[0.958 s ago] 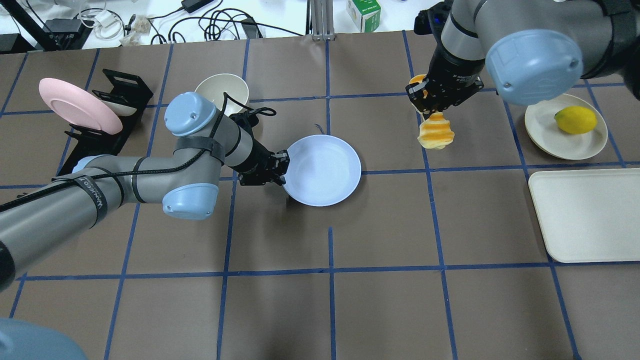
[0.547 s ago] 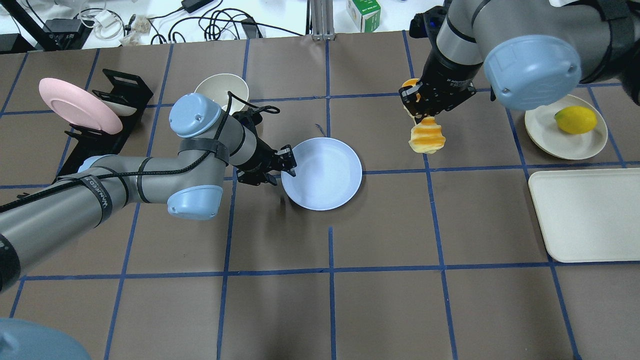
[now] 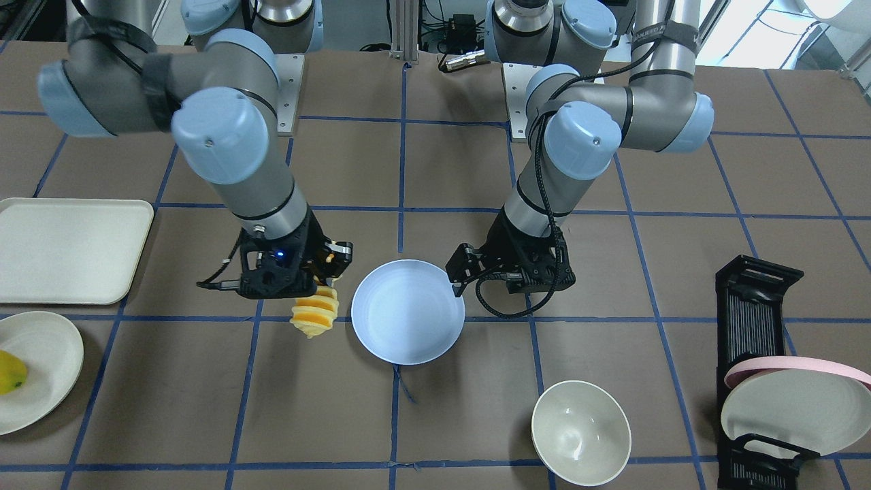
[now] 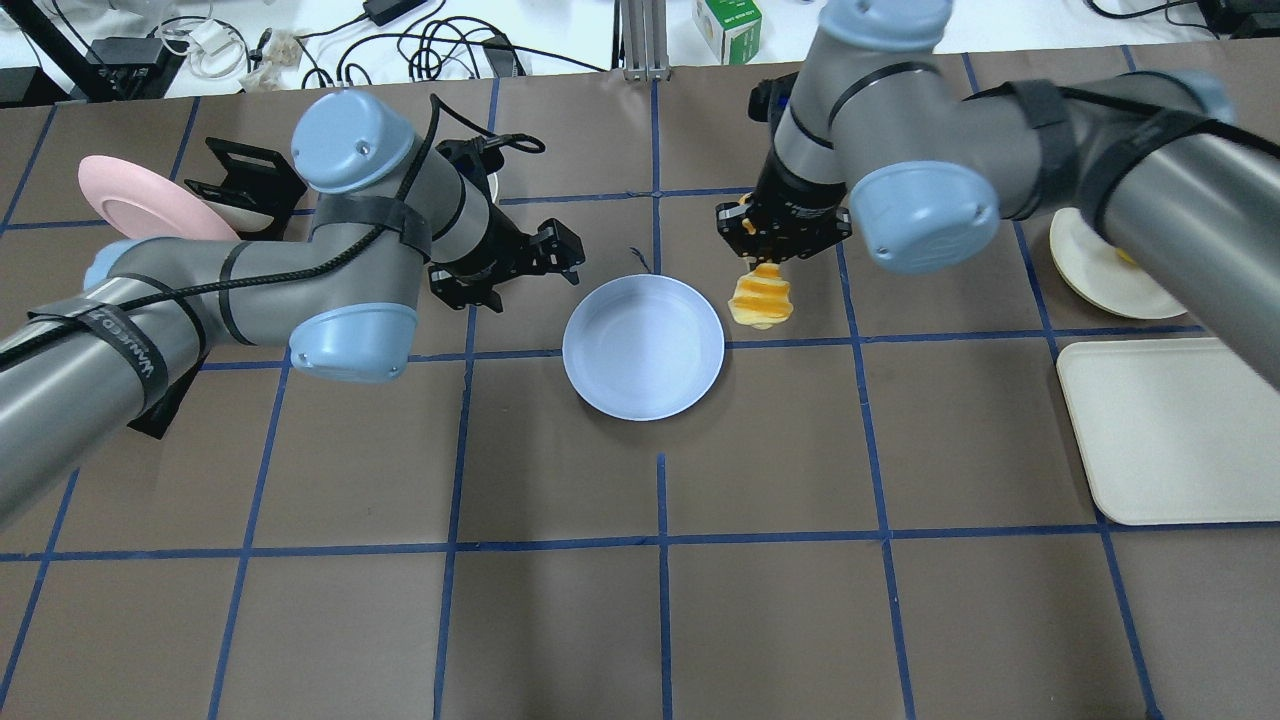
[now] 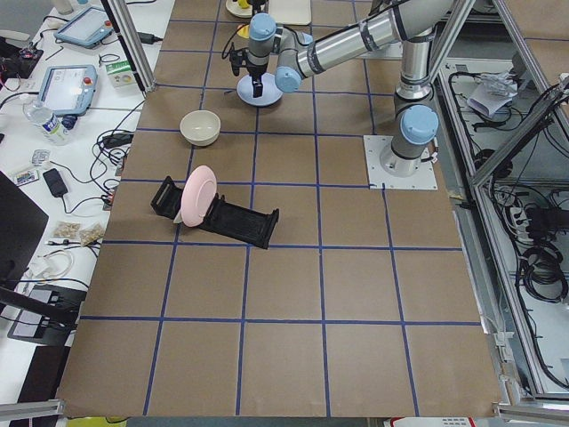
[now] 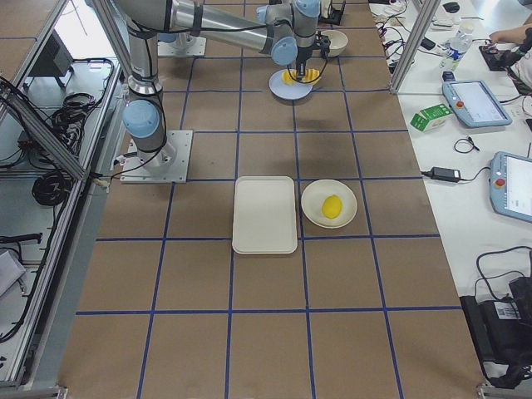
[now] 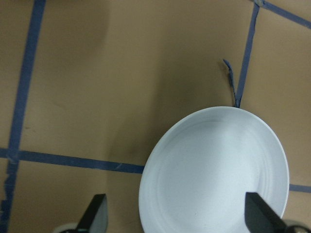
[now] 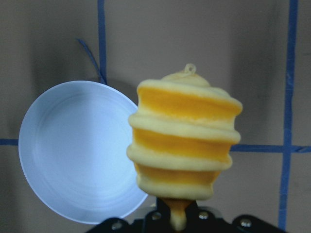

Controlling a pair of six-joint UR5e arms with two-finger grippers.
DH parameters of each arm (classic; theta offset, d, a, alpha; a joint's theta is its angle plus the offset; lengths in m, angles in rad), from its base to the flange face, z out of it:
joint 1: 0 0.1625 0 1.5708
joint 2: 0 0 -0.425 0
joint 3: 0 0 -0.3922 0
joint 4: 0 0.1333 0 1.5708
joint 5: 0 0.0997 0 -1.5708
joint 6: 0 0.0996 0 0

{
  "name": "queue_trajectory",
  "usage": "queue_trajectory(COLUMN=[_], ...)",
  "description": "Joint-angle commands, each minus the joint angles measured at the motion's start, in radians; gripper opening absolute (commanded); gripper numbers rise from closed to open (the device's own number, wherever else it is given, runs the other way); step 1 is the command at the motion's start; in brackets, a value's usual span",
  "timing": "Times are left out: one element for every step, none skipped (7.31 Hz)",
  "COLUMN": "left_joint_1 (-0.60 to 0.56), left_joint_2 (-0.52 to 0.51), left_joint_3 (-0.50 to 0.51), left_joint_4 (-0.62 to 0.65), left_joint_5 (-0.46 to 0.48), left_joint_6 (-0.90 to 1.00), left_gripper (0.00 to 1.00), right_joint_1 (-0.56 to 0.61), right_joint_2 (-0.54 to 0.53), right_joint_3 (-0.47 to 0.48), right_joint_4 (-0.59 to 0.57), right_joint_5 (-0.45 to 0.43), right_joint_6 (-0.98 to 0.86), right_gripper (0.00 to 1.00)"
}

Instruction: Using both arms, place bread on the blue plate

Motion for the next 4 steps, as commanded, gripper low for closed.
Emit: queue_trajectory(left_joint_1=[-0.007,-0.01,-0.004,-0.007], left_joint_2=[0.095,0.138,0.164,0.189], left_joint_3=[0.149,0.207,0.24,0.263], left_joint_4=[-0.338,-0.515,-0.611,-0.66], left_joint_5=[0.128,0.164,0.173,0.204], left_joint_6=[0.052,0.09,0.124,0.133], left_gripper=[1.0,1.0,1.0,1.0], right_joint_1=[0.107,0.153,0.159,0.168], right_joint_2=[0.125,0.143,0.177,0.197], right_joint_3=[0.002,0.005,0.008,0.006], right_joint_4=[-0.143,-0.187,-0.188,-0.195], right_joint_5=[-0.001,0.0,0.002,0.0], right_joint_6=[0.147,0.198,0.245,0.293], right_gripper=[0.0,0.0,0.0,0.68])
